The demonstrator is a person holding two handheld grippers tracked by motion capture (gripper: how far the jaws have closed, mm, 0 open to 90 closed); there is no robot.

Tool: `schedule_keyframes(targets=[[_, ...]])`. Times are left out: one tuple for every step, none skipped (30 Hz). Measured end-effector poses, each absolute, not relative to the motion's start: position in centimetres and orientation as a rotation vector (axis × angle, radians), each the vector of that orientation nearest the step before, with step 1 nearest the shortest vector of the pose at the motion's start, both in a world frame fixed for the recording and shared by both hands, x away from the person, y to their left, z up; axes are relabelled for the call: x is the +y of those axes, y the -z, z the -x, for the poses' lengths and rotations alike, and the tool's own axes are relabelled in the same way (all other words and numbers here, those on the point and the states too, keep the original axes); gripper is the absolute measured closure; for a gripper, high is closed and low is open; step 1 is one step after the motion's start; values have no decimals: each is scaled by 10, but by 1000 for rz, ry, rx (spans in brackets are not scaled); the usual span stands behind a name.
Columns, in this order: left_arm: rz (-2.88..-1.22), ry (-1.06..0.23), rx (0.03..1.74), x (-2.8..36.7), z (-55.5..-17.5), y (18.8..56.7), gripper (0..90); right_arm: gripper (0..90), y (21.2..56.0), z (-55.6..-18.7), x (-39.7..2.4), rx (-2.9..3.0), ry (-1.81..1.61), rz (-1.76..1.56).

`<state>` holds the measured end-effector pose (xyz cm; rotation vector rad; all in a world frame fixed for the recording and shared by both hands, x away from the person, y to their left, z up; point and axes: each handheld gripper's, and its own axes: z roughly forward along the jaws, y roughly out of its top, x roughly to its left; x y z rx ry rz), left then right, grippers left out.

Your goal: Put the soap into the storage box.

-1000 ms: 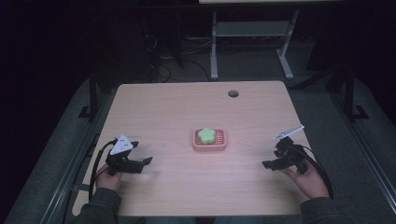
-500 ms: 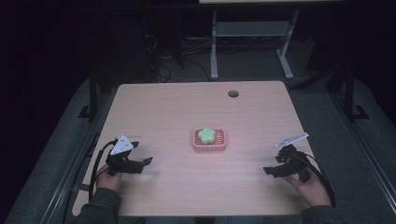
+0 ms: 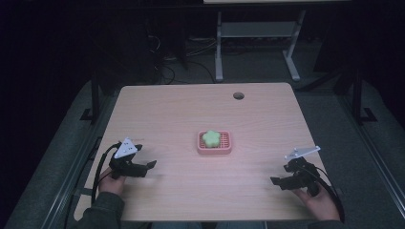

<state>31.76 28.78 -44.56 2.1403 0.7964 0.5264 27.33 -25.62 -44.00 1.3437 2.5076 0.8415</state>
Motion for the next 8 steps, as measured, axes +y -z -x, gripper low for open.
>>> schedule_keyframes(targets=[[-2140, -528, 796, 288, -318, 446, 144, 256, 441, -270, -257, 2502, -843, -1352], [-2140, -528, 796, 288, -318, 446, 144, 256, 441, -270, -257, 2502, -843, -1352], [-2141, -527, 798, 287, -318, 446, 144, 254, 442, -269, -258, 2497, -846, -1354], [-2134, -525, 800, 287, -317, 446, 144, 251, 442, -266, -259, 2485, -862, -1357], [-2135, -528, 800, 287, -317, 446, 144, 249, 443, -265, -259, 2483, -870, -1349], [-2146, -534, 793, 287, -318, 446, 144, 249, 442, -264, -259, 2479, -869, -1347], [-2134, -535, 800, 287, -317, 446, 144, 250, 442, -263, -259, 2466, -870, -1330], [-2134, -535, 800, 287, -317, 446, 144, 250, 442, -263, -259, 2466, -870, -1330]])
